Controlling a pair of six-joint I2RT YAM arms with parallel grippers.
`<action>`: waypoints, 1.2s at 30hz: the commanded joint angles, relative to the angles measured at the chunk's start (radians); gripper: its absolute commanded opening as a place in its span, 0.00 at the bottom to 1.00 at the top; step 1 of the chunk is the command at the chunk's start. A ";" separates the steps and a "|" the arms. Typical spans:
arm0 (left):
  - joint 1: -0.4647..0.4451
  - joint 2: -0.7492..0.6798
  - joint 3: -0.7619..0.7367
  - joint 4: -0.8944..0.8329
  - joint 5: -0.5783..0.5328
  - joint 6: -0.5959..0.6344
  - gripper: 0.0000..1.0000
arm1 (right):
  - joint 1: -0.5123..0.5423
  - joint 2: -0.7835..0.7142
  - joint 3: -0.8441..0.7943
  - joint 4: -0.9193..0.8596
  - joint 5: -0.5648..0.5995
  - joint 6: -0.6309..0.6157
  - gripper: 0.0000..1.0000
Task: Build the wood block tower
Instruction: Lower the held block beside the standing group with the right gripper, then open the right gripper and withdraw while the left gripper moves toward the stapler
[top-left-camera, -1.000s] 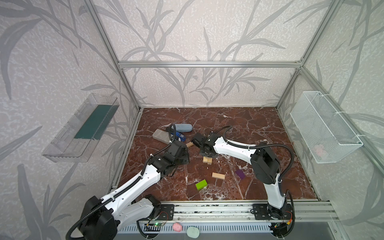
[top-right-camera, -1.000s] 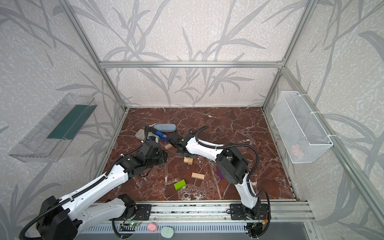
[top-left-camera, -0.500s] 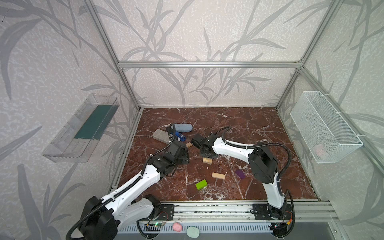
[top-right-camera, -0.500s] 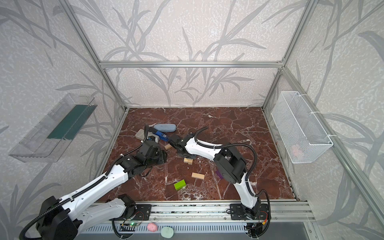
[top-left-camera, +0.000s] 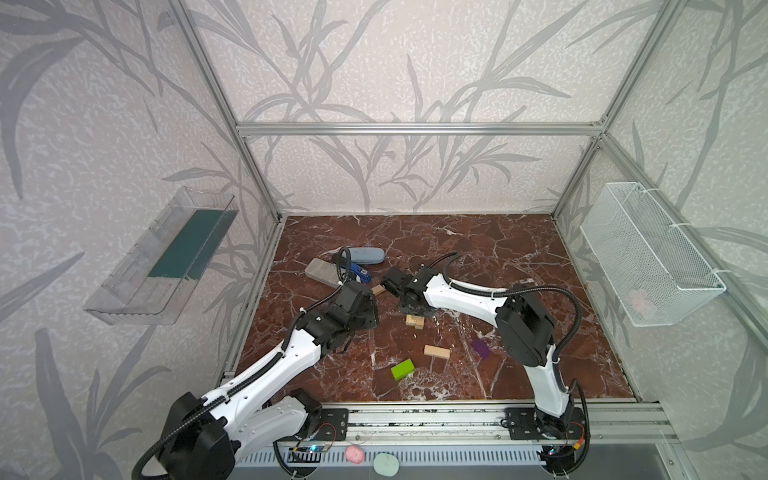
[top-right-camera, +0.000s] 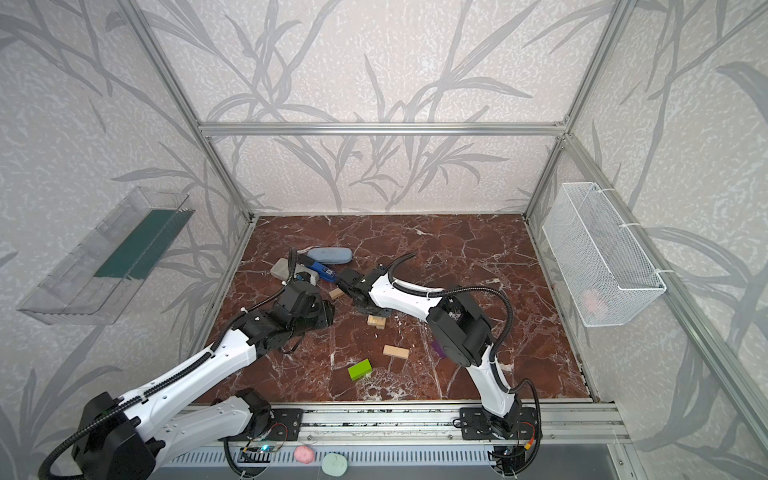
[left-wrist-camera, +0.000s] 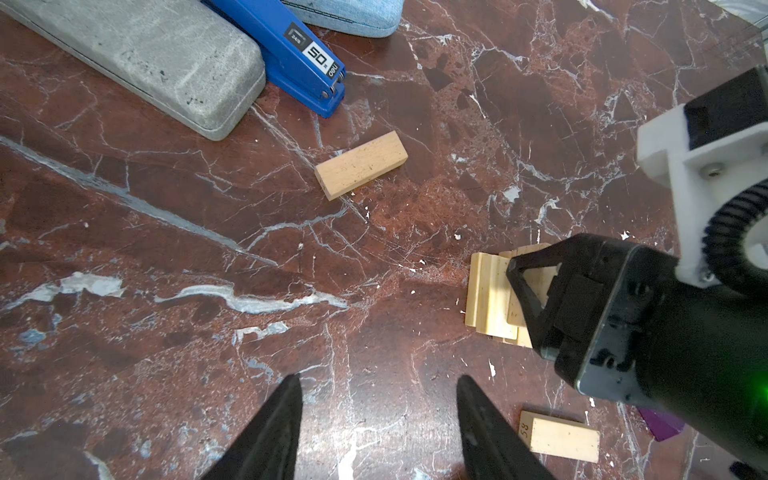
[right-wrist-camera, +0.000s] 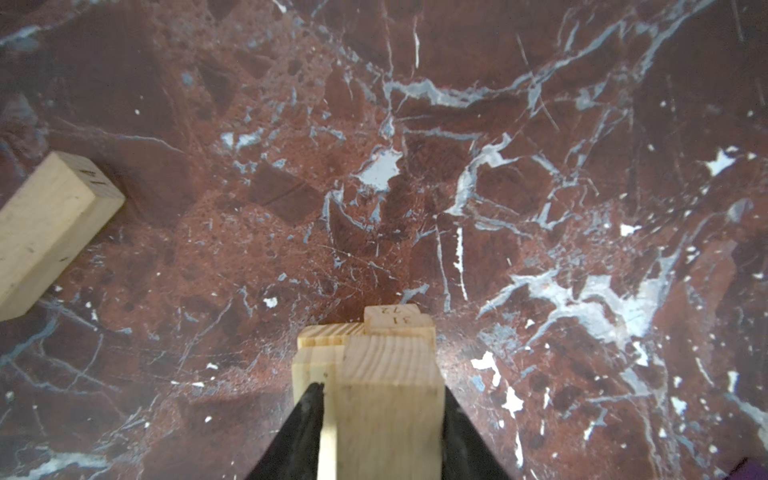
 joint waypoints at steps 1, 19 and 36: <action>0.004 -0.005 -0.015 -0.008 -0.013 0.003 0.58 | 0.007 -0.006 0.024 -0.039 0.026 -0.001 0.44; 0.006 -0.006 -0.017 -0.008 -0.014 0.003 0.59 | 0.010 -0.011 0.028 -0.043 0.027 -0.005 0.41; 0.008 -0.065 -0.002 -0.083 0.001 0.026 0.62 | 0.011 -0.296 -0.170 0.116 0.051 -0.193 0.69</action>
